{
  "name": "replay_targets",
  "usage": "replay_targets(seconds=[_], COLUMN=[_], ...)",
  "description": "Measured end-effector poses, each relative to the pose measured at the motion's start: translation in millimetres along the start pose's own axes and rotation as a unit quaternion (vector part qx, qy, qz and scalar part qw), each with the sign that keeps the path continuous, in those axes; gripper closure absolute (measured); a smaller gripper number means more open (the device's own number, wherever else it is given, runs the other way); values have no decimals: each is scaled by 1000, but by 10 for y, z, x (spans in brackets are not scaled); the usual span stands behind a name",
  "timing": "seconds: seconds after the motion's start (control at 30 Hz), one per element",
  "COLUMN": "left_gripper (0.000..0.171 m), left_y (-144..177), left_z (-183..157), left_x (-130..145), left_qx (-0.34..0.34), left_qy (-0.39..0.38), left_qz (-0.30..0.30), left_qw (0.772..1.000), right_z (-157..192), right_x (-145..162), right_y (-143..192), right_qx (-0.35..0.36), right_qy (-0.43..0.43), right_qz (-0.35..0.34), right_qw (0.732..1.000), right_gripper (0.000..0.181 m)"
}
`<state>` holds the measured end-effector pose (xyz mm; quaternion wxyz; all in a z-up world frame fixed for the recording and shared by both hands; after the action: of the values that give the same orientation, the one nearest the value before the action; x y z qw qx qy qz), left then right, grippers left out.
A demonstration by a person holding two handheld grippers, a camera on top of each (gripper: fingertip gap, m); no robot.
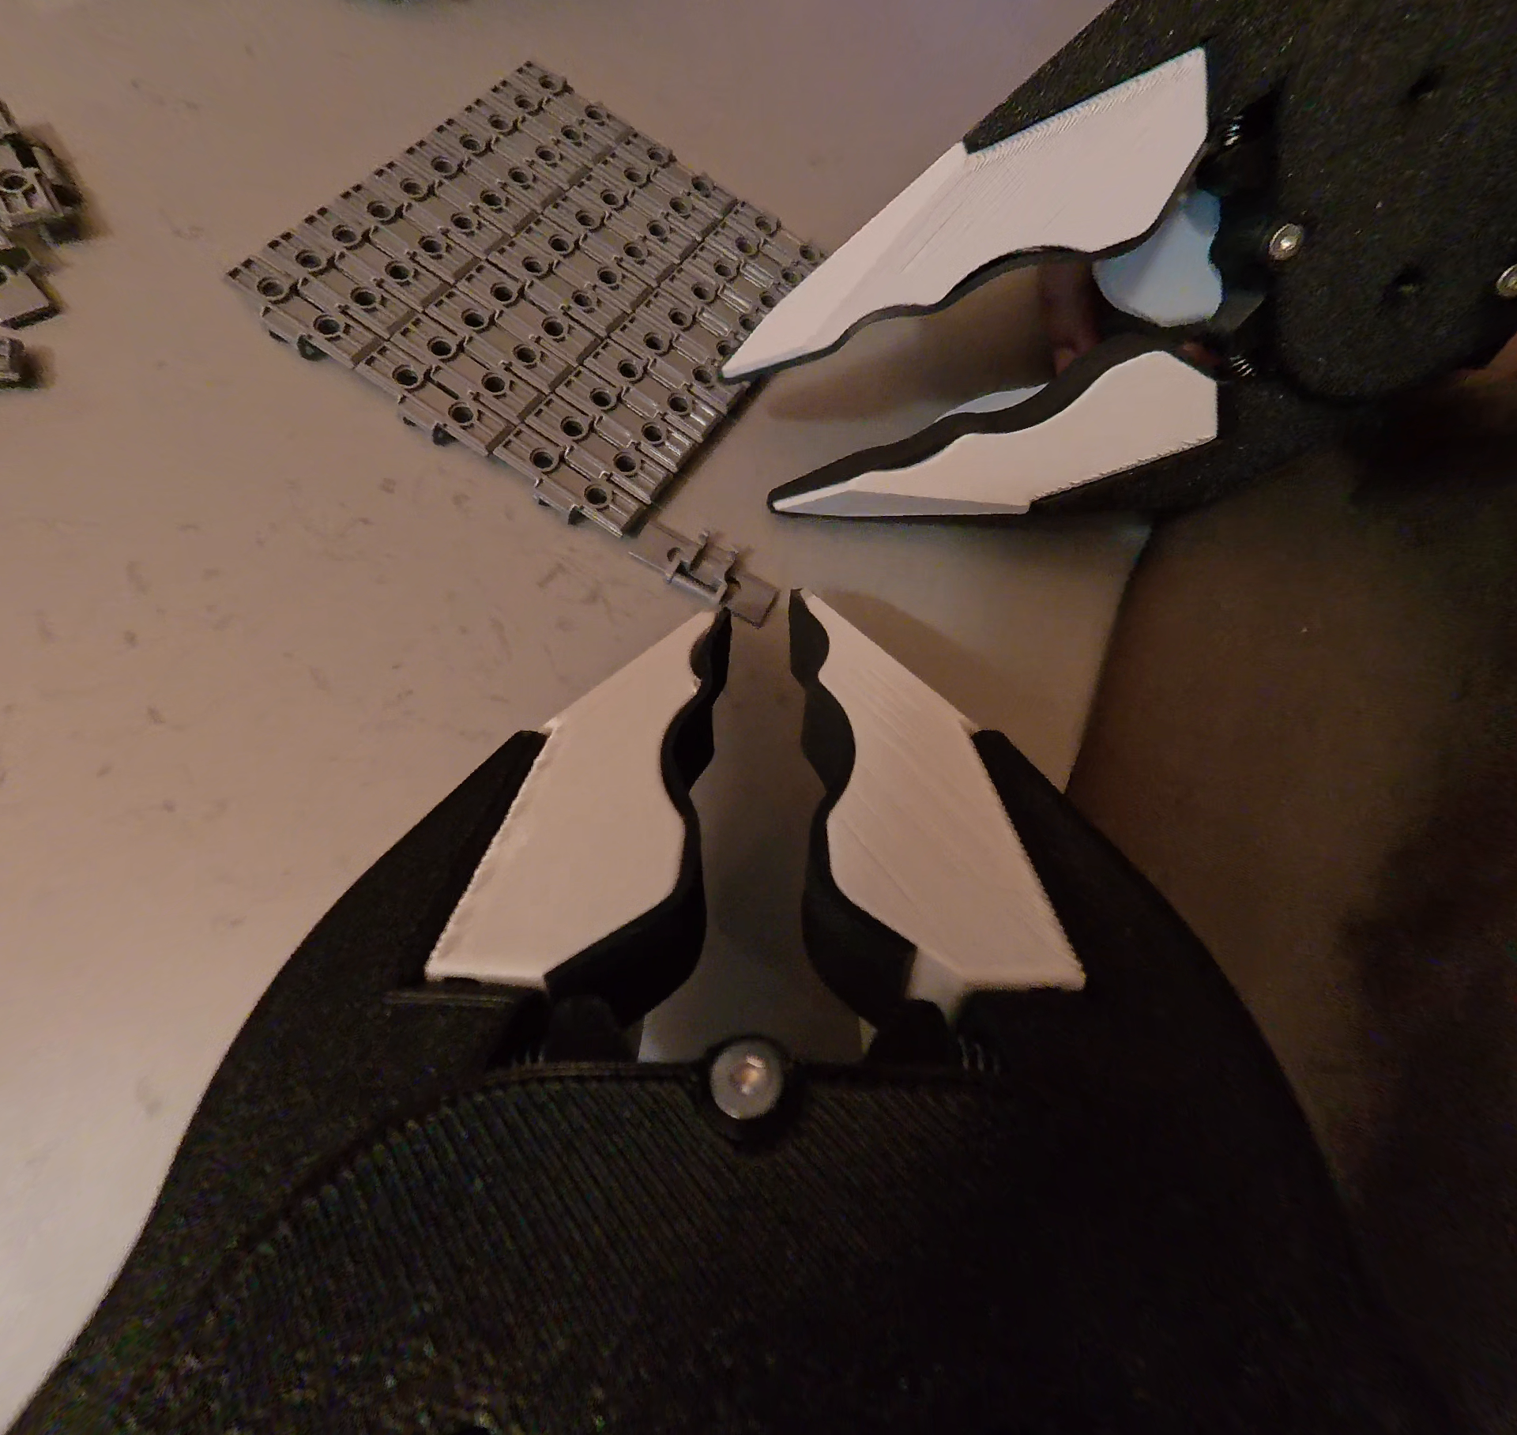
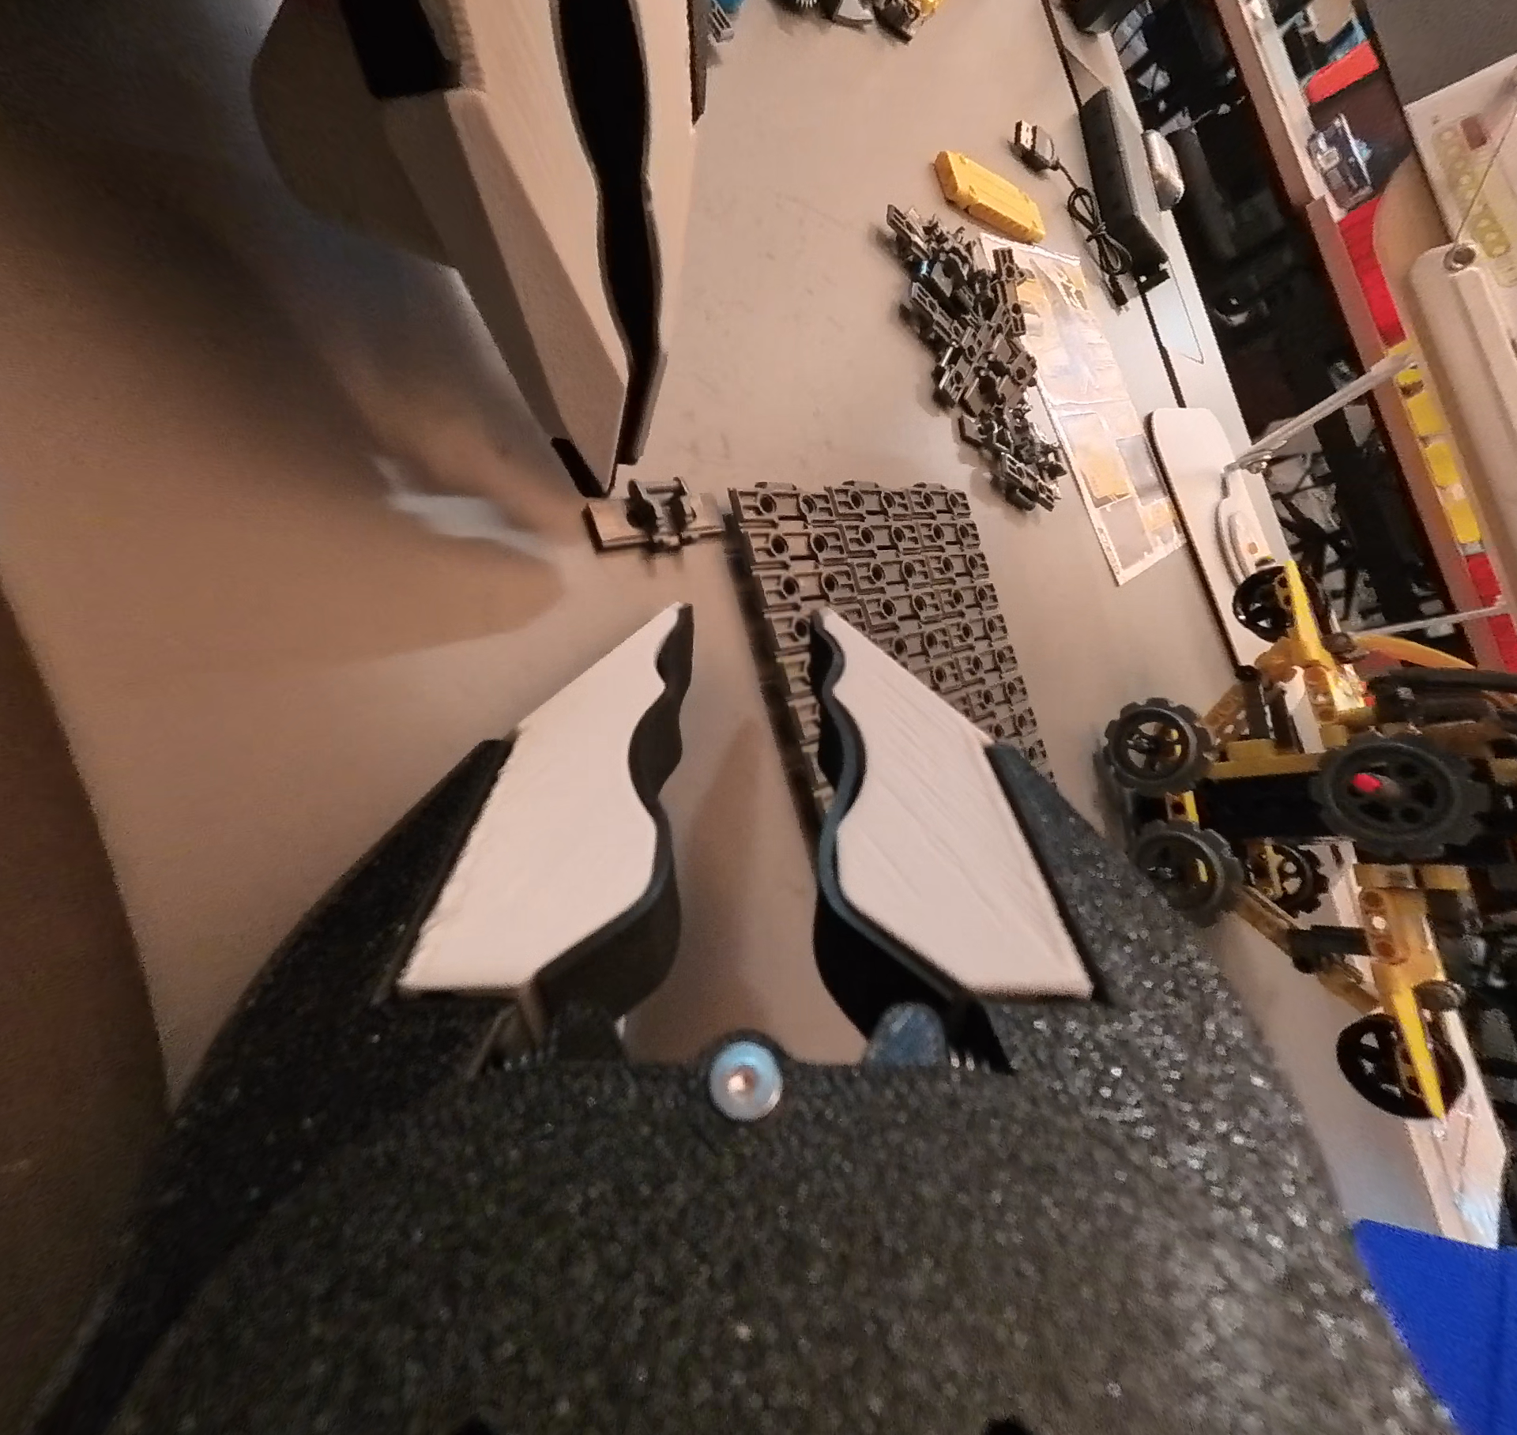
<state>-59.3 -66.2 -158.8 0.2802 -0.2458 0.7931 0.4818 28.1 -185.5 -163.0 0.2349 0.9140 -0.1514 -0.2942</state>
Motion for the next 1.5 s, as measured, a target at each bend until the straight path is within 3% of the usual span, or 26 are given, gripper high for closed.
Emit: replay_targets(seconds=[0.3, 0.4, 0.57, 0.7, 0.8, 0.93, 1.03, 1.2, 1.27, 1.33, 1.5], left_gripper=[147, 156, 158, 158, 158, 159, 159, 160, 159, 160, 159], left_y=[-106, -156, -138, 4, 178, 379, 417, 378, 351, 334, 328], left_z=[-26, -20, -35, -74, -102, -95, -105, -165, -184, -203, -199], left_x=[-91, -102, -104, -179, -280, -348, -338, -328, -328, -323, -295], left_qx=[-79, -97, -86, -35, 68, 199, 242, 269, 277, 285, 313], left_qy=[-58, -79, -87, -57, 1, 64, 77, 78, 80, 85, 107], left_qz=[1, 13, 11, -61, -156, -269, -298, -311, -309, -310, -316], left_qw=[995, 992, 992, 996, 985, 940, 920, 908, 906, 903, 889], right_z=[-6, -7, -46, -147, -255, -371, -434, -446, -447, -444, -455], right_x=[26, 29, 51, 75, 29, -46, -51, -93, -115, -143, -179], right_y=[20, 31, 75, 140, 243, 373, 391, 331, 319, 313, 321], right_qx=[2, 5, 13, -5, -30, -86, -97, -147, -146, -140, -131], right_qy=[-11, -12, -33, -105, -193, -308, -367, -426, -427, -414, -388], right_qz=[-6, -10, -21, -53, -140, -288, -356, -426, -436, -435, -433], right_qw=[1000, 1000, 999, 993, 971, 903, 854, 785, 779, 787, 803], right_gripper=[153, 154, 156, 156, 144, 133, 132, 132, 133, 142, 143])
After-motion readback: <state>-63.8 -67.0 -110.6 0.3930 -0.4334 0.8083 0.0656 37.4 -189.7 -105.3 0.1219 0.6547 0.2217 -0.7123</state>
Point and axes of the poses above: each gripper's, where its closed fingertips meet, y back along the fingers, x out of its underside, z = x × y across the jaws, the point moved 9 cm from there along y, back along the fingers, and after that the axes turned 13 degrees about y, right-handed, at the moved point
